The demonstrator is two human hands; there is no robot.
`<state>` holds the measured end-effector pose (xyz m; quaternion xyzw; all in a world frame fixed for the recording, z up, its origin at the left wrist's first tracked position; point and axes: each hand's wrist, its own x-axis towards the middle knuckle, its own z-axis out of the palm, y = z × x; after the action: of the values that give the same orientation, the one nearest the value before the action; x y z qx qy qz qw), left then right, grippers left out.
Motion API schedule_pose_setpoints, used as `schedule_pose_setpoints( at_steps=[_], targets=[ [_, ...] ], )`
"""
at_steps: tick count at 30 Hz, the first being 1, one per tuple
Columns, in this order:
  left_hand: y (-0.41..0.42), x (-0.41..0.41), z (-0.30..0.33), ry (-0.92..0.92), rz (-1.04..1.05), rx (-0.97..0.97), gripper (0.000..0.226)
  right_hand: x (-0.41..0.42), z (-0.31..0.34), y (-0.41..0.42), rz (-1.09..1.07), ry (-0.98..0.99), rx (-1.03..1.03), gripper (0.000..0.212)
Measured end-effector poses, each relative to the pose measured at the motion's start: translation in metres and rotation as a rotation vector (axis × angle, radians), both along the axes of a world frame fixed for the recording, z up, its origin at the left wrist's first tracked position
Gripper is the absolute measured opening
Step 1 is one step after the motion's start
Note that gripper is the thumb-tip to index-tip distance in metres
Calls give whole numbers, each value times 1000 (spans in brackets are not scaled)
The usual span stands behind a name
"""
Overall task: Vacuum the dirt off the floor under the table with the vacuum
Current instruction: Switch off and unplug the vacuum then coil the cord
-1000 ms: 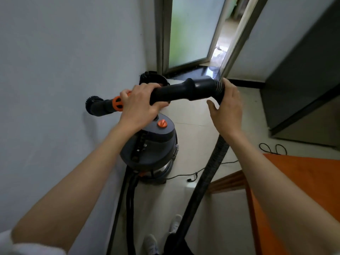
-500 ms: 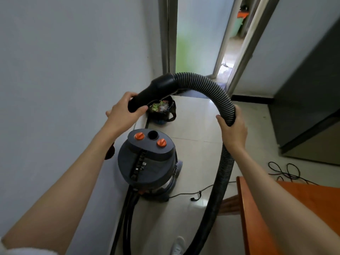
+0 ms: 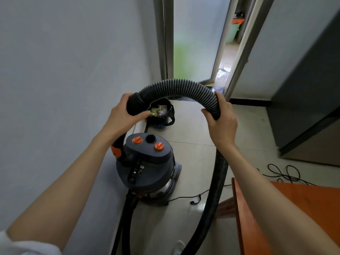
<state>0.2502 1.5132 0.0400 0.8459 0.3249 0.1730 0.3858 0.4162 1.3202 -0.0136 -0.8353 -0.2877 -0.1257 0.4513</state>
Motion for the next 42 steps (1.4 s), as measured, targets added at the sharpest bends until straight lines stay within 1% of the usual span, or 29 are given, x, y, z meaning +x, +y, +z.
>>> schedule_pose_setpoints(
  at_steps=[3,6,11,13,18,22,27,29,34,39,42],
  targets=[
    [11,-8,10,-15,40,60,54,-7,3,10,43,54,23,58],
    [24,-17,8,13,53,45,53,-13,4,18,50,86,-4,53],
    [48,-29,-29,108,47,8,53,-24,-10,34,91,90,-135,52],
    [64,-24,-43,149,25,37,54,-26,-19,47,114,110,-165,52],
    [122,22,-58,208,-36,157,55,-9,-39,98,57,251,-78,46],
    [172,77,-64,184,-64,309,53,25,-48,134,19,249,-48,40],
    [216,126,-82,157,-138,374,53,56,-76,155,74,284,-79,43],
    [219,137,-95,188,-176,406,52,63,-86,158,77,279,-103,45],
    [220,165,-146,313,-173,455,54,89,-124,164,127,282,-214,44],
    [215,171,-195,403,-186,492,55,96,-163,162,152,366,-226,42],
    [210,159,-206,447,-195,497,48,89,-171,157,160,396,-211,41]
  ],
)
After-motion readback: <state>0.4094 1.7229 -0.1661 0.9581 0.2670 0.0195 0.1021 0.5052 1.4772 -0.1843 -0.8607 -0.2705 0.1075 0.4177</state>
